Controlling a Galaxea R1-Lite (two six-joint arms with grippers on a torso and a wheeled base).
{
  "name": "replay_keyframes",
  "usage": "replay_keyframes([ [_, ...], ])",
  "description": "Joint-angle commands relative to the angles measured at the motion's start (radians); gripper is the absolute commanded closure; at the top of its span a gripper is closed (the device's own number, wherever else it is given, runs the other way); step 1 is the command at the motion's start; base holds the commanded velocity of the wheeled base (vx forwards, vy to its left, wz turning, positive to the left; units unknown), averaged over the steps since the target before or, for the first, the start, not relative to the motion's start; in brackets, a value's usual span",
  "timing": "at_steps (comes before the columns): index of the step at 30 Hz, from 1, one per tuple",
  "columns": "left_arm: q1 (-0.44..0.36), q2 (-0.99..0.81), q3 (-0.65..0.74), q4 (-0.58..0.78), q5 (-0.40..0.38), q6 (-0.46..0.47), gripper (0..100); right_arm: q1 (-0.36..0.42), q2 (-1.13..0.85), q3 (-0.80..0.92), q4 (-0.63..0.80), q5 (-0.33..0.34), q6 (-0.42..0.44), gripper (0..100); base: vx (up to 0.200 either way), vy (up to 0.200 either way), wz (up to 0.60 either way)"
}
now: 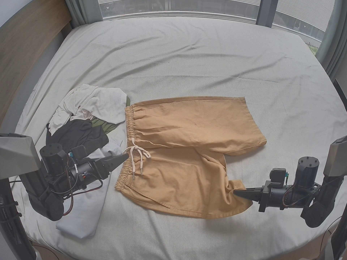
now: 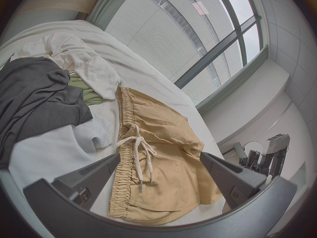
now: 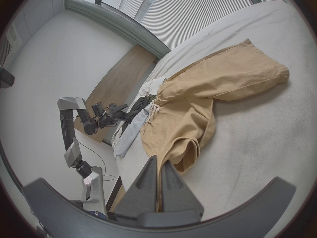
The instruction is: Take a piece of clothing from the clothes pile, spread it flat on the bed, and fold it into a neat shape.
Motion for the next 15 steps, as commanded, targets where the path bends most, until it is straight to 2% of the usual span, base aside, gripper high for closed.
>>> replay_keyframes([
  [1, -0.001, 0.0, 0.002, -0.002, 0.0, -0.001, 0, 0.09, 0.007, -0.068, -0.009, -0.005, 0.034, 100, 0.0, 0.0, 0.0],
  [5, -0.003, 0.003, 0.005, -0.002, 0.0, 0.001, 0, 0.113, 0.053, -0.165, 0.002, -0.008, 0.093, 100, 0.0, 0.0, 0.0],
  [15, -0.003, 0.003, 0.005, -0.002, 0.0, 0.001, 0, 0.127, 0.143, -0.272, 0.005, -0.011, 0.094, 100, 0.0, 0.0, 0.0],
])
